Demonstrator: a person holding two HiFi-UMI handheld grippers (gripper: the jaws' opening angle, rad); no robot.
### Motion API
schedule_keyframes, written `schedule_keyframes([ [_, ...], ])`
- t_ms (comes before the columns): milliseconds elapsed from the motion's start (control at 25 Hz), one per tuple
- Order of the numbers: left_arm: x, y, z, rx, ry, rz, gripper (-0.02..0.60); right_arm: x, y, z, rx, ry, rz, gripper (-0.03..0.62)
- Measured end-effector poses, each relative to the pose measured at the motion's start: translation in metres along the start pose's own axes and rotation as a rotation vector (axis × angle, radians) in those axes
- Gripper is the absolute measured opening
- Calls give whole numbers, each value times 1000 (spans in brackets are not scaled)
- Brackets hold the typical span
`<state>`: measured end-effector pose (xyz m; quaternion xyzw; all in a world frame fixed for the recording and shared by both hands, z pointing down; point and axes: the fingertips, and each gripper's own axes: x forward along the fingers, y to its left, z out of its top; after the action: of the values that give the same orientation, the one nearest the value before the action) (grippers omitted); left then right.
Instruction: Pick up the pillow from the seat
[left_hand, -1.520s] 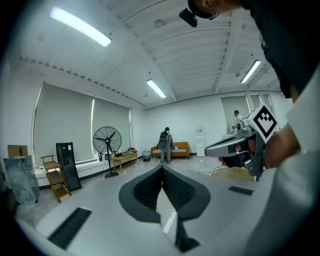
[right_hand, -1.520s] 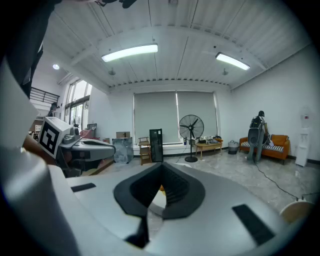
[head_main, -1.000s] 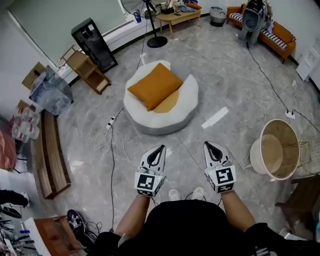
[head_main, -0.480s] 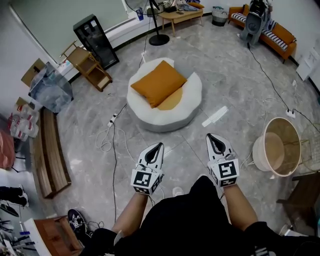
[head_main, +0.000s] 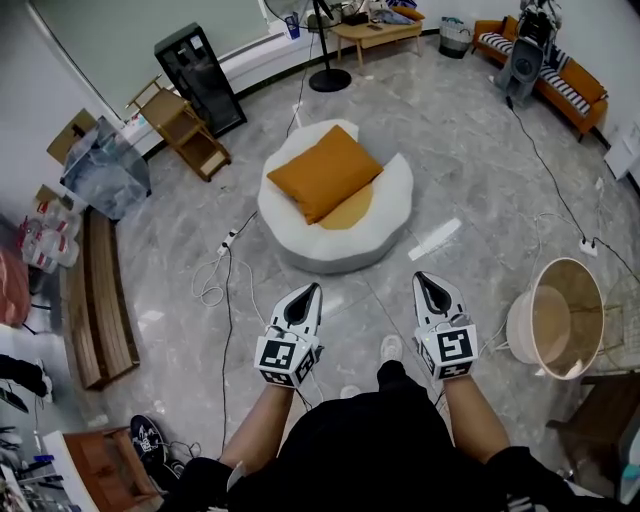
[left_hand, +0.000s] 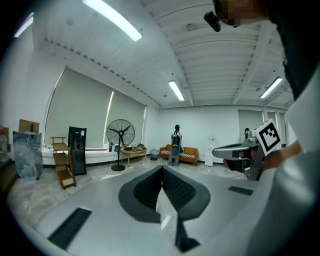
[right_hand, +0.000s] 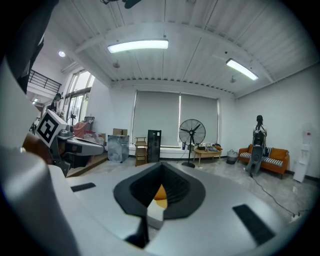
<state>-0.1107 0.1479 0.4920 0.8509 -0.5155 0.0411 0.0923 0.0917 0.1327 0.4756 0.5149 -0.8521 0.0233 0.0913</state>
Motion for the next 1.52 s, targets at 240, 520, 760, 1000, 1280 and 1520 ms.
schedule_keyframes([
  [240,56,7,5,-3,11,26,12,41,-47,1,25,3,6,6],
  [520,123,3,14,-13,14,42,12,74,-107,6,31,-25,19,6],
  [760,167,-2,18,2,13,63,12,96,-140,-2,55,-13,60,6],
  [1000,186,-2,18,-8,14,75,12,111,-148,2,50,-22,89,6],
  [1280,202,29,20,-32,-28,117,12,161,-155,9,41,-26,122,6],
  [1520,225,92,25,-19,-46,196,12,228,-163,24,30,-40,110,6],
])
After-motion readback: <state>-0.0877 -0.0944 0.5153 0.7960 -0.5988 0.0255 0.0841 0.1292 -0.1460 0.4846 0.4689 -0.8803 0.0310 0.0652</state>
